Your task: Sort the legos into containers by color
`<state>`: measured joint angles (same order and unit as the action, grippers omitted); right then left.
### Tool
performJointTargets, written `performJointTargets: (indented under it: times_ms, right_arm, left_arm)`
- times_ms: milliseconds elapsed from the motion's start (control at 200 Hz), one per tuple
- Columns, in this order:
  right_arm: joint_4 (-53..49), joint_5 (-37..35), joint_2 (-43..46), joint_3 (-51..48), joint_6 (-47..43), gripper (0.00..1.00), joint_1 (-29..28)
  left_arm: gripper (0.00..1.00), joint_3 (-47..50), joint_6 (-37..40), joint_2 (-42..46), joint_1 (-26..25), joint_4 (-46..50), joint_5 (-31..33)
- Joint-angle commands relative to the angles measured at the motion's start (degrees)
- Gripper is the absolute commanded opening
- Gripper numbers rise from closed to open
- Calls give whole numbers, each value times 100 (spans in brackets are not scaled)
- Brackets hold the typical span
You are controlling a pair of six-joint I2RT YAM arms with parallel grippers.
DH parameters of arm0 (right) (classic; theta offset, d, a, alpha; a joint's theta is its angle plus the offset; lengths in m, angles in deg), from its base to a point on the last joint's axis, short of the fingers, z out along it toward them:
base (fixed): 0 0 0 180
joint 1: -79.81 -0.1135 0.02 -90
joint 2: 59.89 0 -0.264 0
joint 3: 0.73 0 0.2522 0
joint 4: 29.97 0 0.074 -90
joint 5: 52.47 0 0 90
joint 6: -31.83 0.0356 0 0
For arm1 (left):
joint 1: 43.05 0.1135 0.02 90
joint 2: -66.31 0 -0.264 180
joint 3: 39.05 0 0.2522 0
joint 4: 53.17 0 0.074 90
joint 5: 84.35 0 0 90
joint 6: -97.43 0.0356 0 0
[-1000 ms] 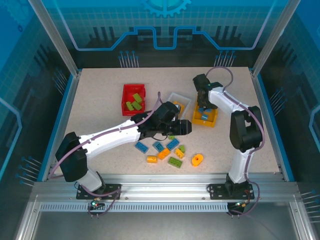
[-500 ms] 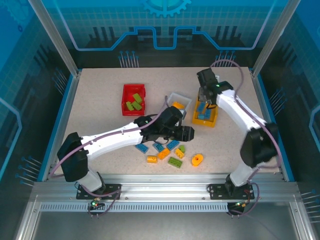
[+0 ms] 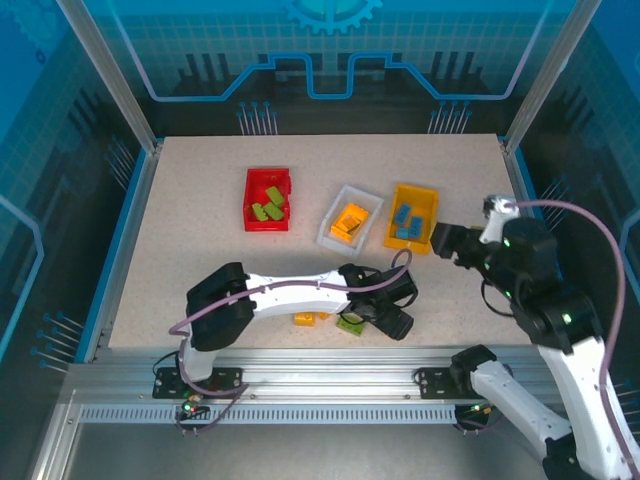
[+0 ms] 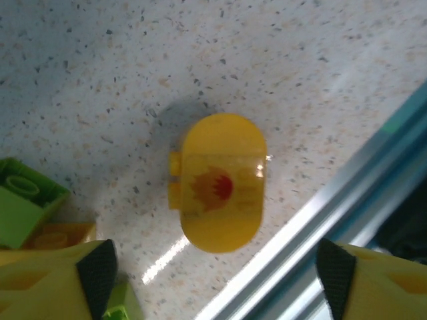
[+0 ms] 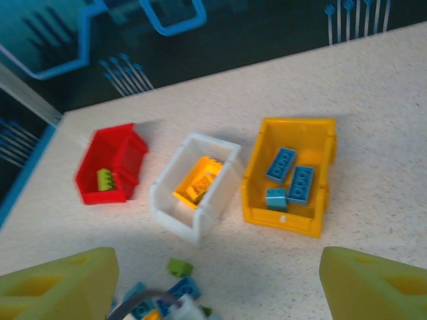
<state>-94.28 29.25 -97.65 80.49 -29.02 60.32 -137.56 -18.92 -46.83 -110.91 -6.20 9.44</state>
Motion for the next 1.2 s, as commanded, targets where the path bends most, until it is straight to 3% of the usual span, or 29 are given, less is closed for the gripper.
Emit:
performJointTargets:
  times_ms: [0, 200, 510, 750, 815, 890, 990, 1196]
  right_arm:
    - [-499, 567, 231, 18, 26, 81, 59]
    - [-600, 726, 301, 75, 175, 81, 61]
    - [-537, 713, 278, 6, 232, 80, 67]
    - [-511, 713, 339, -84, 294, 79, 65]
    - [-492, 736, 345, -88, 288, 79, 68]
    - [-476, 770, 348, -71, 256, 78, 68]
    - [-389, 934, 339, -49, 140, 78, 69]
    - [70, 1598, 166, -216, 23, 78, 68]
  left_arm:
    - [87, -344, 224, -182, -13, 211, 188]
    - [87, -518, 277, -472, -23, 181, 141]
    - [76, -876, 313, -957, -36, 247, 181]
    - [52, -870, 269, -1108, -36, 90, 259]
    - [41, -808, 213, -1042, -42, 57, 431]
    - [38, -680, 103, -832, -7, 19, 638]
    - [36, -483, -54, -382, 175, 40, 746]
    - [34, -235, -46, 525, 1073, 130, 624]
